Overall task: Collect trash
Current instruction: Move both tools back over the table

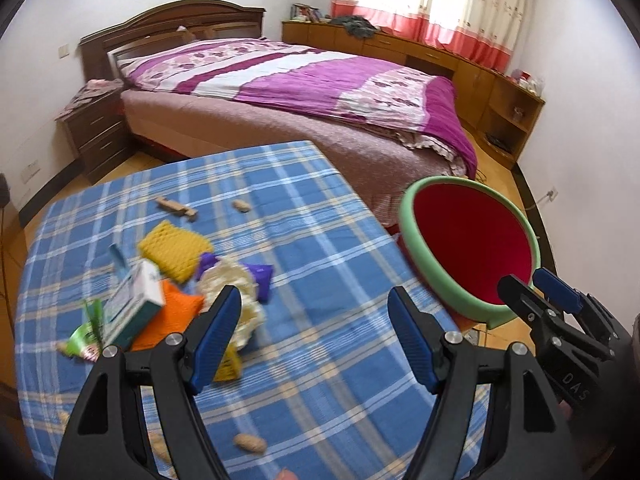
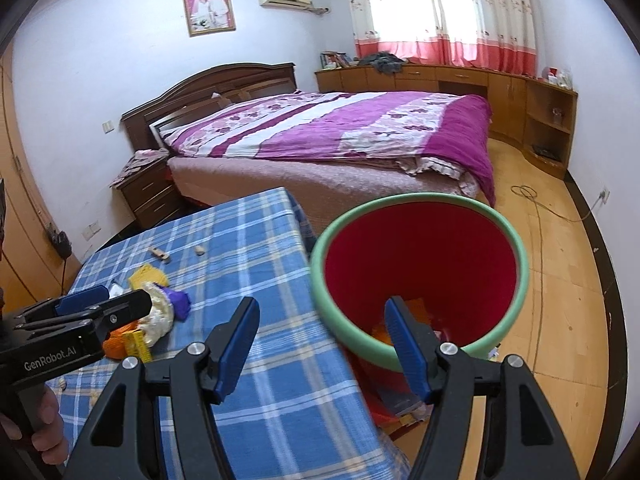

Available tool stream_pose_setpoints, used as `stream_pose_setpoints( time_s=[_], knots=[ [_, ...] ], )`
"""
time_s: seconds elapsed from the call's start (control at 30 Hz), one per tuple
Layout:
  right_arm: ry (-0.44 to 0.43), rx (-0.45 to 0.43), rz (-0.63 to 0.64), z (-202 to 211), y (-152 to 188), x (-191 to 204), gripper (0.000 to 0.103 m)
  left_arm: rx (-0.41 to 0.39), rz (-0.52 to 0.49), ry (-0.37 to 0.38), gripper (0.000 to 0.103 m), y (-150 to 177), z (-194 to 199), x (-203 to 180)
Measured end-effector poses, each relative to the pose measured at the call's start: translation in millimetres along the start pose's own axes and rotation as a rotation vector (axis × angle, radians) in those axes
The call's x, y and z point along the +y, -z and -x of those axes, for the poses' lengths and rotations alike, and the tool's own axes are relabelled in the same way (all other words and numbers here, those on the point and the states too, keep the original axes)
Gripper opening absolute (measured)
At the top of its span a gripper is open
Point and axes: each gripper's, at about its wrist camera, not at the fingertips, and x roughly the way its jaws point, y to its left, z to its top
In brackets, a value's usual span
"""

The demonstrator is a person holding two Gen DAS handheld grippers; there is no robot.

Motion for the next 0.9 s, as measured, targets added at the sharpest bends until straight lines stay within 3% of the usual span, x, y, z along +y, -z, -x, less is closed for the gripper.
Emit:
stream_pose_setpoints(
  time_s=[0.5, 0.9],
  knots=[
    [-0.096, 0.044, 0.024, -13, 13, 57, 0.071, -0.031, 0.120, -0.113, 0.076, 21, 31, 79],
    [-0.135, 0.112, 0.038, -38, 26, 82, 0.071, -0.003, 0.213, -0.204, 0.076, 39, 23, 136]
  ],
)
